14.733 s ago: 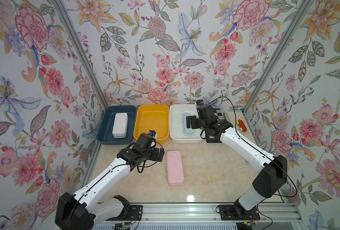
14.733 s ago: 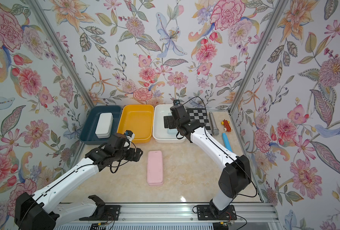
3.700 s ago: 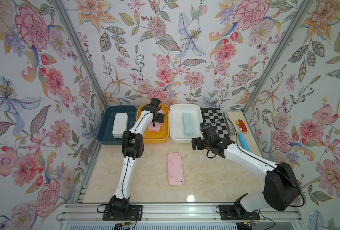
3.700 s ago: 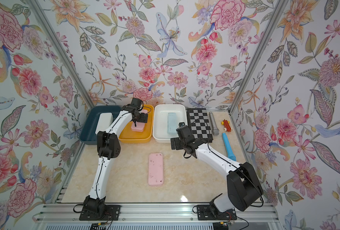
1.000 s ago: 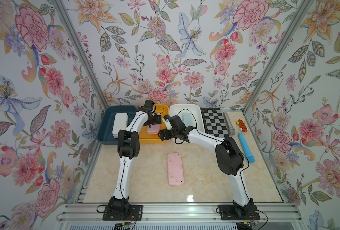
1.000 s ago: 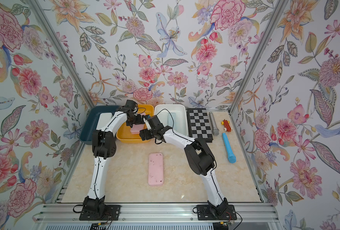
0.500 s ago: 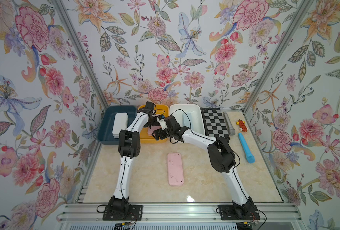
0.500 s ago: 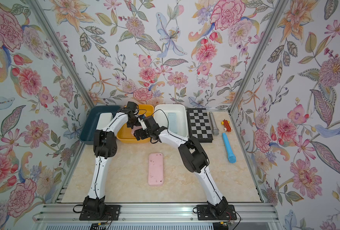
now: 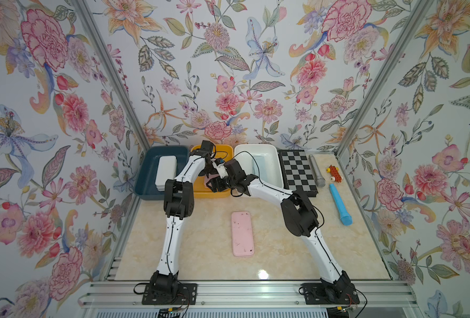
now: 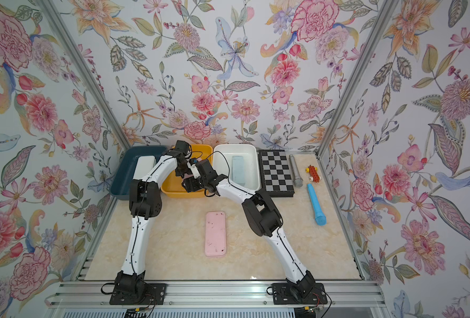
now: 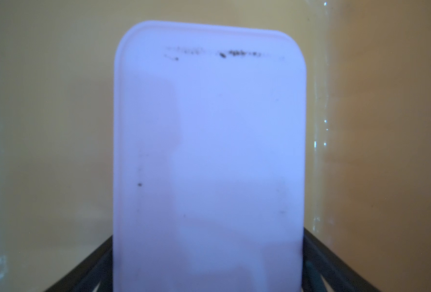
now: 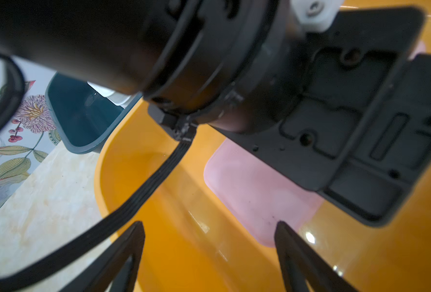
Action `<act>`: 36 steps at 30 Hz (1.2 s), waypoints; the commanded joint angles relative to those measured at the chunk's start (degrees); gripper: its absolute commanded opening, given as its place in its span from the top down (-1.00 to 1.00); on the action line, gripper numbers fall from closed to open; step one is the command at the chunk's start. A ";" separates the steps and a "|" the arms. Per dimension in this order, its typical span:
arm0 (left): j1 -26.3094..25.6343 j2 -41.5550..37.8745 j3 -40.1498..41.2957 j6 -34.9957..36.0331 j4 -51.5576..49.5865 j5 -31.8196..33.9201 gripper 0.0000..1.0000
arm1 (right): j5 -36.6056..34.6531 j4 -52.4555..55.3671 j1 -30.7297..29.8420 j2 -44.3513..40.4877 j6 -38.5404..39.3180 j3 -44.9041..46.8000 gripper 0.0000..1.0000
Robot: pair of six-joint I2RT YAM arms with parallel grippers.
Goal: Place the pencil cases by color into the storage box
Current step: Place the pencil case at the storage box.
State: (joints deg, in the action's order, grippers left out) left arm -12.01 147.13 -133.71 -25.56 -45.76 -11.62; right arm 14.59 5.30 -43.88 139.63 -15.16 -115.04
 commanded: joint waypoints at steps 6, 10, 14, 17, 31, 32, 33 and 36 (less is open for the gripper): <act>-0.31 1.19 -1.32 -1.16 -0.68 -1.38 -0.97 | 1.09 1.20 -0.51 1.36 -1.23 -0.82 -0.31; -0.33 0.99 -1.44 -1.24 -0.67 -1.62 -0.97 | 0.21 0.08 -0.70 1.16 -1.60 0.61 0.03; -0.51 0.88 -1.38 -1.16 -0.67 -1.75 -0.97 | -2.58 -0.46 -1.06 1.95 -0.80 0.70 -0.07; -0.60 0.79 -1.36 -1.33 -0.67 -1.92 -0.97 | -4.78 -0.38 -1.20 2.85 -0.45 0.30 -0.01; -1.23 0.75 -1.20 -1.59 -0.66 -2.71 -0.97 | -11.08 -2.30 -1.13 5.52 -1.32 0.03 0.30; -1.26 0.61 -1.20 -1.74 -0.71 -2.72 -0.97 | -11.11 -1.94 -1.19 5.72 -1.49 -0.31 0.31; -1.20 0.45 -1.12 -1.78 -0.68 -2.64 -0.97 | -11.26 -1.32 -1.20 5.96 -1.61 -0.48 0.31; -1.19 -0.30 -1.47 -1.69 -0.65 -2.37 -0.97 | -11.33 0.09 -1.17 6.09 -2.09 -0.80 0.33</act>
State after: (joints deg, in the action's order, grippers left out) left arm -12.78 147.13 -133.93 -26.44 -45.76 -13.15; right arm 4.03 1.80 -44.93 142.34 -16.12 -115.22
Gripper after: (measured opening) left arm 0.986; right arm 0.337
